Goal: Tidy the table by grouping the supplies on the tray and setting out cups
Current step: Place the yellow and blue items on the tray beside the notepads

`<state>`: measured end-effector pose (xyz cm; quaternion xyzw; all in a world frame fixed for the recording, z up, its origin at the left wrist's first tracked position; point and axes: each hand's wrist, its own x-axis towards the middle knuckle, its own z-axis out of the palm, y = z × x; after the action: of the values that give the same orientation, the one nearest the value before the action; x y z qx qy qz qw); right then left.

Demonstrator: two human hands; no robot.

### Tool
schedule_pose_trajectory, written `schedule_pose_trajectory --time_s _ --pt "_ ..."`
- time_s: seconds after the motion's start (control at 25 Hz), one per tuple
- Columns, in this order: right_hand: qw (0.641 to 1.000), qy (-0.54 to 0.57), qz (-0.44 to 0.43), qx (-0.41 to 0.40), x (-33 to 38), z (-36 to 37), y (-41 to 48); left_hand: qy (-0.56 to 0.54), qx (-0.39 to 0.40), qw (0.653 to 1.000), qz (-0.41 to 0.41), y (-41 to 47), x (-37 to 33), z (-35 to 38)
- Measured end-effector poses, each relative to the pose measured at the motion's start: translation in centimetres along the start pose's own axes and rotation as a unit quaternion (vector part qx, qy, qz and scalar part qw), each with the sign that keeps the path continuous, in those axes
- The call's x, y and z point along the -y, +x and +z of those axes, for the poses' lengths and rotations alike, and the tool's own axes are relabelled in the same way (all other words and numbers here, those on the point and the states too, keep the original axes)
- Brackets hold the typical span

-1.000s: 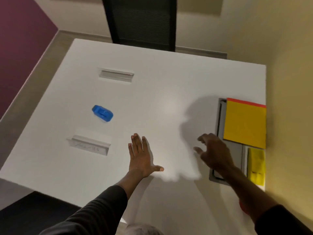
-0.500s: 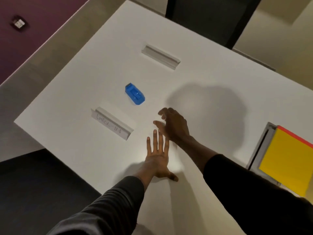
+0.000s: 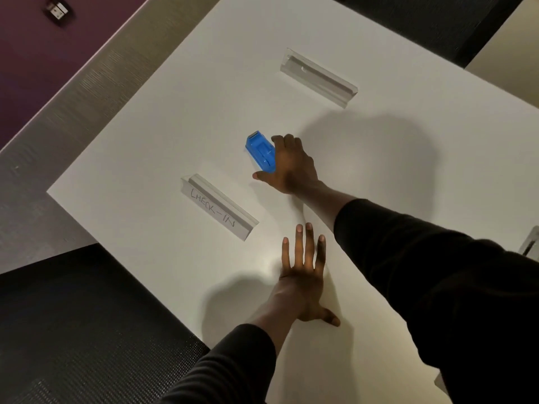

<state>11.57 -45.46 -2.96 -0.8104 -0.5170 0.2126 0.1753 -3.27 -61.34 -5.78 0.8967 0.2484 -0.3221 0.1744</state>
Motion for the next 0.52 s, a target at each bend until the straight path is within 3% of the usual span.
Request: schedule_pose_trajectory --time_s 0.2,0.52 --pt "0.998 -0.044 0.020 -0.031 0.9 1.5 1.6 -0.001 0.006 1.000 0.006 0.0 0.3 0.4" --pt "0.990 0.051 0.095 -0.095 -0.4 -1.0 -4.9 -0.061 0.012 0.998 0.005 -0.9 0.1 -0.5"
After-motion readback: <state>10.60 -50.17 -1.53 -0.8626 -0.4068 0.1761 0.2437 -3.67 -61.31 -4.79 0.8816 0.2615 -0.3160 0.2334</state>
